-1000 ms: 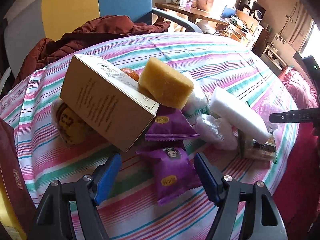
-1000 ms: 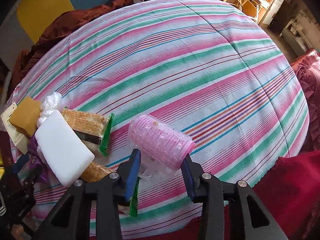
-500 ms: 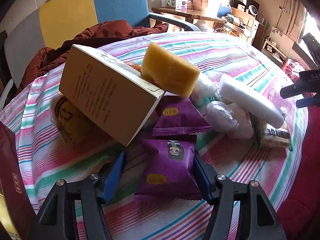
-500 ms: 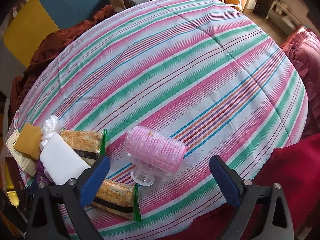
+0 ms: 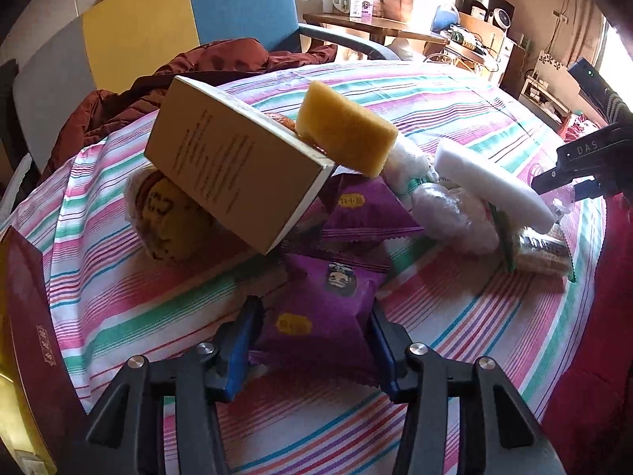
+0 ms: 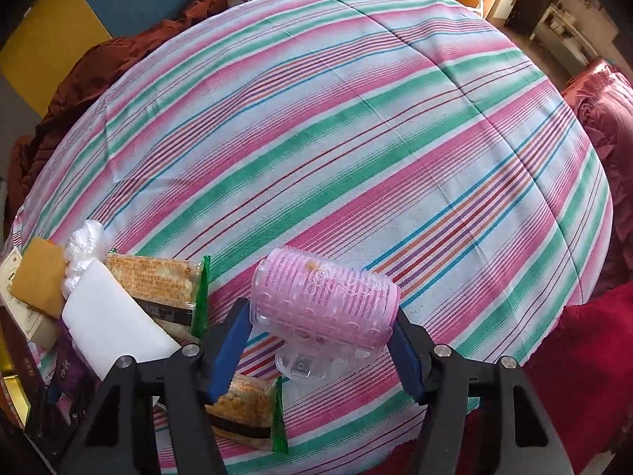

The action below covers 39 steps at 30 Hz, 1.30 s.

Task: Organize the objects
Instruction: 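Grasp the pink hair roller with right tool while left tool grasps the purple packet, then carry the roller into the gold tray with right tool while left tool drops the packet there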

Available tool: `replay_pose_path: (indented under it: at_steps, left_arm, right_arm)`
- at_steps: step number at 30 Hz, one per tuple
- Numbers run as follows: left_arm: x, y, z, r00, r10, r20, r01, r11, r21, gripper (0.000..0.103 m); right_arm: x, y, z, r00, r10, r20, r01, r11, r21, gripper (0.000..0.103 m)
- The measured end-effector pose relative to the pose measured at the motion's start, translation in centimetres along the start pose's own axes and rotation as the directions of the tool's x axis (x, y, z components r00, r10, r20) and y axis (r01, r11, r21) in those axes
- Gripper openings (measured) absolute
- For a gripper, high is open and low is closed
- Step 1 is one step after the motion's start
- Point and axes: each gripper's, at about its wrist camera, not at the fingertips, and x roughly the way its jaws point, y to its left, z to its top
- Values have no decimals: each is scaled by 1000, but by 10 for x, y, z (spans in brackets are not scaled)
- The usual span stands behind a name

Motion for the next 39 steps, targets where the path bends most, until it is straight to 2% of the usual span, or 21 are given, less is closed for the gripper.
replay_pose_path:
  at_steps: [4,7,8,13,20,25,29,34,36,39]
  left_arm:
    - [-14,6,-23,1000,1,15,-1,1000,-15,52]
    - [-22,11,-35,1000,-5,23,6,999,-36,52]
    - [-24,14,-38,1000,-8,26,9,999,-47,52]
    - [-53,32,-60,999,-17,51,23,994,-106,51]
    - [-110,55,-69,985,-39,167,66,985,-159,51]
    - [-148,88,-80,974,5,226,47,974,-222,51]
    - [-170,136,-98,965,109,241,-27,948,-318,51]
    - [-193,207,-133,944,257,208,-136,875,-464,52]
    - [-199,234,-148,933,311,181,-182,841,-509,52]
    - [-203,265,-167,922,361,140,-233,804,-547,52]
  right_arm:
    - [-23,2,-11,994,25,103,-24,1000,-10,66]
    - [-46,6,-25,980,19,199,-11,999,-41,66]
    - [-46,3,-17,974,20,224,-10,999,-48,67]
    - [-62,13,-9,934,41,354,-7,995,-97,67]
    - [-106,66,-23,879,160,449,-72,976,-207,67]
    - [-120,130,-45,857,284,430,-123,923,-365,67]
    - [-123,194,-67,844,395,363,-177,843,-507,67]
    - [-110,280,-99,845,484,229,-228,713,-663,67]
    - [-98,313,-110,853,491,177,-240,671,-702,67]
    - [-79,359,-125,864,493,100,-265,615,-743,67]
